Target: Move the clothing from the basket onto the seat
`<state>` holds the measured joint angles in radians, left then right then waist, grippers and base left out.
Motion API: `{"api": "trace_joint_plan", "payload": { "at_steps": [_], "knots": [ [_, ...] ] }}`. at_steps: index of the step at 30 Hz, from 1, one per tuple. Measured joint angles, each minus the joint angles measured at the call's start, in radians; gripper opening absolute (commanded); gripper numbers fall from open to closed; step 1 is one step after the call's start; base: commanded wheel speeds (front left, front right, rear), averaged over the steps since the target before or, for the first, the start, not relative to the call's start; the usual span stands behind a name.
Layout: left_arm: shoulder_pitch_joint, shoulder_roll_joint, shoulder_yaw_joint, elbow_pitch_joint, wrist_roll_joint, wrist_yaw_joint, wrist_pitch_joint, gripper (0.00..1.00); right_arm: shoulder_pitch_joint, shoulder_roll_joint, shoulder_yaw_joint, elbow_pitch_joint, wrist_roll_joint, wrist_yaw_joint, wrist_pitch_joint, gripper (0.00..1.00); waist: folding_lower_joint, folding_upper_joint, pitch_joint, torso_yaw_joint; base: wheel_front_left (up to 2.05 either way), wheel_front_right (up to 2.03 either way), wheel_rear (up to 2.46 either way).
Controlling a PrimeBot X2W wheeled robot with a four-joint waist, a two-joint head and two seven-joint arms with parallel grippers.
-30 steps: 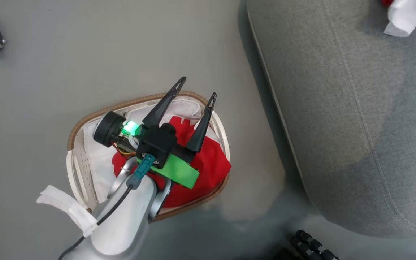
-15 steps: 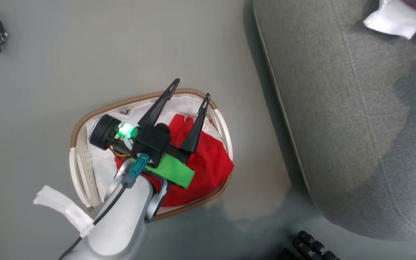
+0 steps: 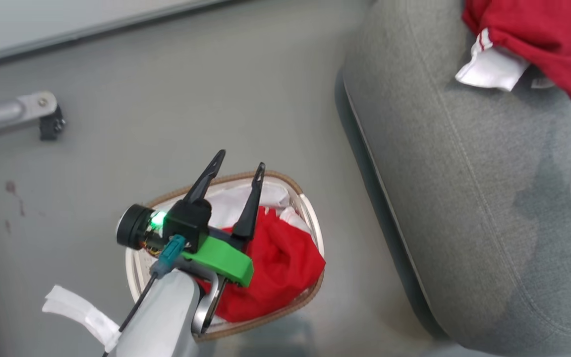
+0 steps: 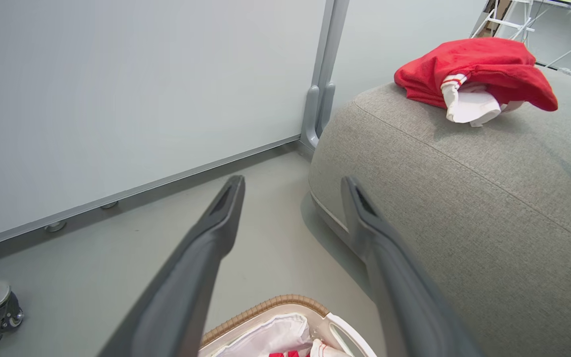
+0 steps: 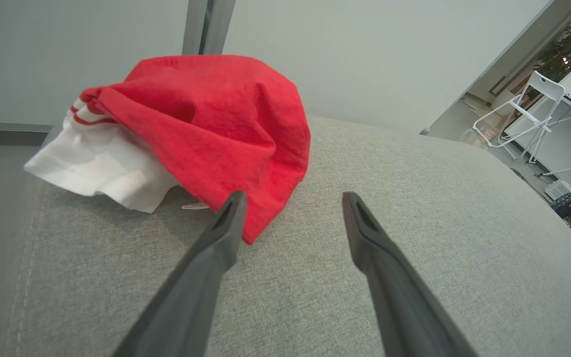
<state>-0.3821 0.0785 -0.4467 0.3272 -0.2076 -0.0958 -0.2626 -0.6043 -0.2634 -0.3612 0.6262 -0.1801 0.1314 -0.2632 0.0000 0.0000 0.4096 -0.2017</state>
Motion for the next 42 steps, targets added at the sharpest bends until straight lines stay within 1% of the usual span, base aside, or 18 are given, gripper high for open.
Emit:
{"api": "trace_joint_plan", "payload": {
  "at_steps": [5, 10, 15, 17, 22, 27, 32, 36, 42],
  "knots": [
    [0.044, -0.01, 0.06, 0.011, -0.028, 0.005, 0.0, 1.0, 0.005, -0.011, 0.047, -0.006, 0.007, 0.0, 0.0, 1.0, 0.0, 0.0, -0.096, 0.019, 0.0, 0.0, 0.0],
    [0.094, -0.017, 0.135, 0.015, -0.04, 0.017, 0.0, 1.0, 0.02, 0.012, 0.112, -0.012, 0.041, 0.0, 0.0, 1.0, 0.0, 0.0, -0.188, 0.05, 0.0, 0.0, 0.0],
    [0.156, -0.022, 0.206, 0.017, -0.046, 0.026, -0.001, 1.0, 0.048, 0.066, 0.157, -0.031, 0.083, 0.0, 0.0, 1.0, -0.0001, 0.0, -0.26, 0.09, 0.0, 0.0, 0.0],
    [0.179, -0.022, 0.233, 0.016, -0.05, 0.028, -0.001, 1.0, 0.075, 0.08, 0.177, -0.045, 0.103, 0.0, 0.0, 1.0, -0.0001, 0.0, -0.281, 0.111, 0.0, 0.0, 0.0],
    [0.254, -0.024, 0.29, 0.018, -0.053, 0.034, -0.001, 1.0, 0.158, 0.145, 0.217, -0.096, 0.146, 0.0, 0.0, 1.0, -0.0001, 0.0, -0.329, 0.165, 0.0, 0.0, 0.0],
    [0.311, -0.027, 0.318, 0.017, -0.056, 0.034, -0.001, 1.0, 0.261, 0.191, 0.225, -0.151, 0.185, 0.0, 0.0, 1.0, -0.0001, 0.0, -0.366, 0.213, 0.0, 0.0, 0.0],
    [0.337, -0.027, 0.326, 0.009, -0.058, 0.031, -0.001, 1.0, 0.35, 0.213, 0.248, -0.19, 0.196, 0.0, 0.0, 1.0, -0.0001, 0.0, -0.393, 0.244, 0.0, 0.0, 0.0],
    [0.352, -0.028, 0.318, 0.003, -0.079, 0.032, -0.001, 1.0, 0.408, 0.214, 0.284, -0.205, 0.252, 0.0, 0.0, 1.0, -0.0001, 0.0, -0.408, 0.255, 0.0, 0.0, 0.0],
    [0.356, -0.028, 0.3, 0.002, -0.091, 0.042, -0.001, 1.0, 0.452, 0.215, 0.318, -0.217, 0.291, 0.0, 0.0, 1.0, -0.0001, 0.0, -0.414, 0.25, 0.0, 0.0, 0.0]
  ]
}}
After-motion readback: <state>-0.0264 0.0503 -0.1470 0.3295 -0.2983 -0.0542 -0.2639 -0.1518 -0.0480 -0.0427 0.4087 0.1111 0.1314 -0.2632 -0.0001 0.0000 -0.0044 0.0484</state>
